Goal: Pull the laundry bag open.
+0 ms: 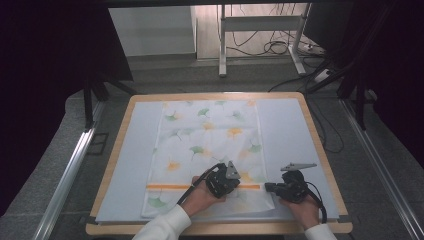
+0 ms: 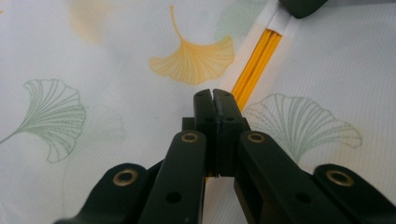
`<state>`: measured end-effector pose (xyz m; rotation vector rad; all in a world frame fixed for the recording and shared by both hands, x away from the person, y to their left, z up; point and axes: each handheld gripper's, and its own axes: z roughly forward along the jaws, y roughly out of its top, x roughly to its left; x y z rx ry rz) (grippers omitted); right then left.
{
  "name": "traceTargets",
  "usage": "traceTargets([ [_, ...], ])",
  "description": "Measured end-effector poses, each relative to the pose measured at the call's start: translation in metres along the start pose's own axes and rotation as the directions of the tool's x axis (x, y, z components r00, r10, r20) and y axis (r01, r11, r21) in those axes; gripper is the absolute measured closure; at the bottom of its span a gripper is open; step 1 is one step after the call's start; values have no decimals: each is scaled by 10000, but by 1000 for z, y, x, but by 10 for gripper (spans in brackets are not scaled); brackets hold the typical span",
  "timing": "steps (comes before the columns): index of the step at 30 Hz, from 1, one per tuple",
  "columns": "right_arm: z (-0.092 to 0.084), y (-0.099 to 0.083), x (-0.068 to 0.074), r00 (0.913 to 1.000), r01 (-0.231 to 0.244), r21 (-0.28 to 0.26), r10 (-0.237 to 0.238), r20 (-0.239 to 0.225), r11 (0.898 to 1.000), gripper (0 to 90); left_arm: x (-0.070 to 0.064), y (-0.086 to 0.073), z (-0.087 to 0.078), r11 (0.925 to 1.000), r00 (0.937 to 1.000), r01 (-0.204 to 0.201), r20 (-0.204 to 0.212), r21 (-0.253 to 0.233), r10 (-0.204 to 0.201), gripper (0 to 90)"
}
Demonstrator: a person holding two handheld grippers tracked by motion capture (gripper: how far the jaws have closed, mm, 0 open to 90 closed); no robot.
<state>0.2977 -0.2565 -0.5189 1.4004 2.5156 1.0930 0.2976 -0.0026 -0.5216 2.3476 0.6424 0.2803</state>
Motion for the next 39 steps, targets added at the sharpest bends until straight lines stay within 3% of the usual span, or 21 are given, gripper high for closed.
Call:
traceTargets([
  [39, 0, 0, 0, 10000, 32, 4, -32, -39, 10000, 898, 16, -27, -21, 9970, 9970, 774, 26, -33, -774, 900],
])
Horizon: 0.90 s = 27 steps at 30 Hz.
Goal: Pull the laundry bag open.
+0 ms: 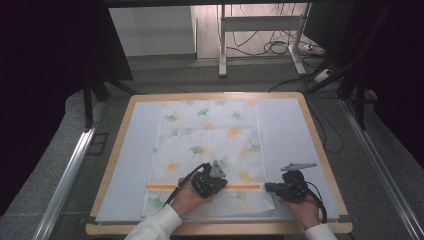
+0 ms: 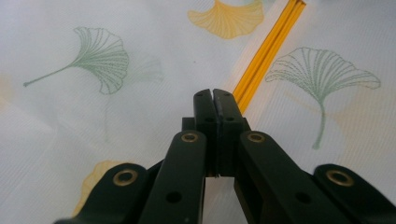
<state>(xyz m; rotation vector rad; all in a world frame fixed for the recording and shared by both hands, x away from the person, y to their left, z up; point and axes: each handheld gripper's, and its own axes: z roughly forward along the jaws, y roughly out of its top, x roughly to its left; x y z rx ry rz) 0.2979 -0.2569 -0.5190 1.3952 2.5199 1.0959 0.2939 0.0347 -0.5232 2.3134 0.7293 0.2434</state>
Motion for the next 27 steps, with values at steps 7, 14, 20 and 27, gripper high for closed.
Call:
traceTargets([
  [7, 0, 0, 0, 10000, -5, 5, 5, -2, 10000, 898, 2, -4, -3, 10000, 9999, 94, -67, 13, -94, 900],
  [14, 0, 0, 0, 10000, -9, 8, 9, -8, 10000, 898, 5, -7, -6, 9997, 9997, 235, -57, 46, -235, 900],
  [20, 0, 0, 0, 10000, -4, 4, 4, -5, 10000, 898, 5, -10, -10, 9995, 9995, 301, -15, 94, -301, 900],
  [27, 0, 0, 0, 10000, 6, 0, -6, 5, 10000, 898, 8, -14, -13, 9993, 9993, 355, -68, 108, -354, 900],
])
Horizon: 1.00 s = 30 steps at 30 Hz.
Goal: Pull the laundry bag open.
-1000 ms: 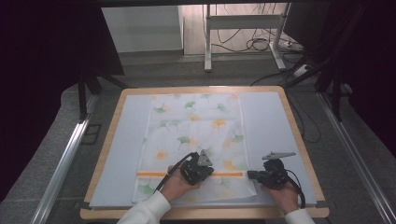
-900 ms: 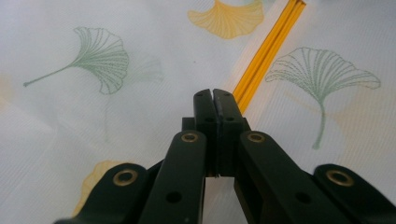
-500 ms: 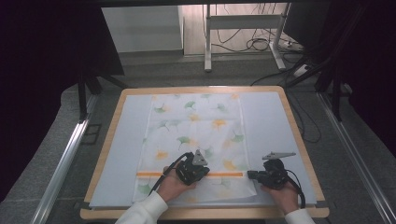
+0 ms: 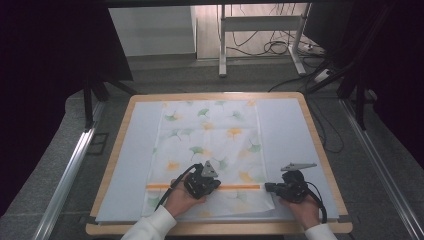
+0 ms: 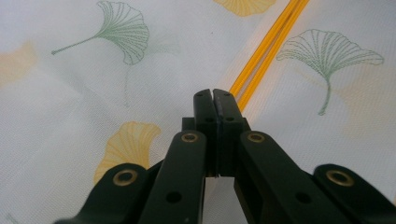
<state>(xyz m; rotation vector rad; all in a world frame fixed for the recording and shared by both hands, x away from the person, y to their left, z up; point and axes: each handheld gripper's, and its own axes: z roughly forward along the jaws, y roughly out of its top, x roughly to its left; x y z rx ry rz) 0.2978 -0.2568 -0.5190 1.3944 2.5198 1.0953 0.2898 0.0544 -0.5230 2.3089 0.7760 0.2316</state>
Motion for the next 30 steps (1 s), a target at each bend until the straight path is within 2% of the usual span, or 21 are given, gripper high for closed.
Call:
traceTargets([
  [4, 0, 0, 0, 10000, 15, 15, -15, -16, 10000, 898, 0, 0, 0, 10000, 10000, -2, -2, 5, 2, 900],
  [9, 0, 0, 0, 10000, 16, 13, -16, -20, 10000, 898, -1, 0, -1, 9998, 9996, -174, -219, 93, 176, 900],
  [17, 0, 0, 0, 10000, 9, -2, -9, 0, 10000, 898, 3, -2, -3, 9998, 9997, -124, -231, 135, 127, 900],
  [20, 0, 0, 0, 10000, 6, -1, -6, 0, 10000, 898, 4, -4, -4, 9998, 9990, -95, -438, 181, 103, 900],
  [21, 0, 0, 0, 10000, 5, -1, -5, 2, 10000, 898, 7, -6, -4, 9995, 9977, -122, -667, 299, 142, 900],
  [24, 0, 0, 0, 10000, 10, 0, -10, 2, 10000, 898, 12, -8, -7, 9994, 9992, 271, -312, 204, -265, 900],
  [30, 0, 0, 0, 10000, 7, -4, -7, -4, 10000, 898, 12, -10, -9, 9994, 9990, 160, -418, 293, -147, 900],
])
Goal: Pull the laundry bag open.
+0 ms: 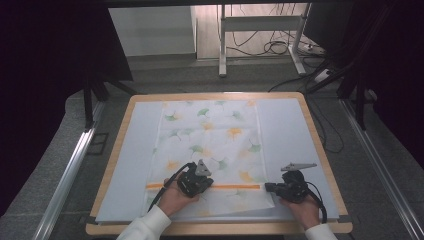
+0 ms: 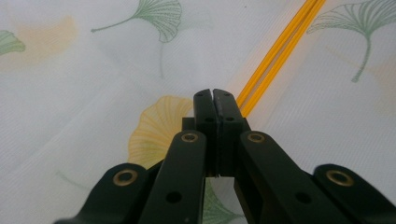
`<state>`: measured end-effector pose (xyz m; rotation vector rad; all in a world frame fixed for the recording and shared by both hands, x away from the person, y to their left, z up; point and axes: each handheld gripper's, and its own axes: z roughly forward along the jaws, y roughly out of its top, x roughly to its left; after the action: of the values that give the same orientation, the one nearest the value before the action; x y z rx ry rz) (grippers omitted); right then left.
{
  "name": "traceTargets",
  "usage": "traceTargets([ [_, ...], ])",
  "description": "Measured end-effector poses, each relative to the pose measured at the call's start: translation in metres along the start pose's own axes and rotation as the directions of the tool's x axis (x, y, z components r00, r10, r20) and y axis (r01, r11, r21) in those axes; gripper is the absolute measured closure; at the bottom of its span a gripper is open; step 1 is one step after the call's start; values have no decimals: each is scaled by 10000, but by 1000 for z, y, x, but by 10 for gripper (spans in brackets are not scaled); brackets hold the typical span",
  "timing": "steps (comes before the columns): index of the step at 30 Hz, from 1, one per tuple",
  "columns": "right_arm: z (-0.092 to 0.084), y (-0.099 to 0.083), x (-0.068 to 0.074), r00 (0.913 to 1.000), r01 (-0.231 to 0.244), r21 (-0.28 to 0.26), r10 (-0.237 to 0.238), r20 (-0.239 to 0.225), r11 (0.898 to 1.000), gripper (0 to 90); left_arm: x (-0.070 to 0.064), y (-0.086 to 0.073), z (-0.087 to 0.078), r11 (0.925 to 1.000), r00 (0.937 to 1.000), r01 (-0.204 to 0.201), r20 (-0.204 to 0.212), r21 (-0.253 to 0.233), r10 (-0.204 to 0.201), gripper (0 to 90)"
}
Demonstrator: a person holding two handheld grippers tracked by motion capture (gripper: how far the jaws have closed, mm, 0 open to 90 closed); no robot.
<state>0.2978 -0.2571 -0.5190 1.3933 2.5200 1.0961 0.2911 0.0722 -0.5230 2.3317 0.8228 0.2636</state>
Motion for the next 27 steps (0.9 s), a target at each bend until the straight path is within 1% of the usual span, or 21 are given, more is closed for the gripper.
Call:
traceTargets([
  [6, 0, 0, 0, 10000, -1, -2, 1, 5, 10000, 898, 3, -5, -3, 9999, 9999, 104, -57, 33, -104, 900],
  [10, 0, 0, 0, 10000, -1, -3, 1, -7, 10000, 898, 3, -6, -5, 10000, 9999, 77, -148, 48, -76, 900],
  [11, 0, 0, 0, 10000, 0, -4, 0, 1, 10000, 898, 3, -7, -7, 10000, 9998, 21, -198, 94, -19, 900],
  [13, 0, 0, 0, 10000, -6, -3, 6, 2, 10000, 898, 4, -9, -8, 9999, 9997, 39, -227, 105, -37, 900],
  [15, 0, 0, 0, 10000, -8, 1, 8, -7, 10000, 898, 6, -11, -9, 9998, 9996, 150, -239, 111, -147, 900],
  [22, 0, 0, 0, 10000, -2, -2, 2, 6, 10000, 898, 9, -14, -11, 9997, 9995, 177, -269, 147, -173, 900],
  [27, 0, 0, 0, 10000, -2, -1, 2, 2, 10000, 898, 11, -17, -13, 9996, 9992, 175, -374, 204, -168, 900],
])
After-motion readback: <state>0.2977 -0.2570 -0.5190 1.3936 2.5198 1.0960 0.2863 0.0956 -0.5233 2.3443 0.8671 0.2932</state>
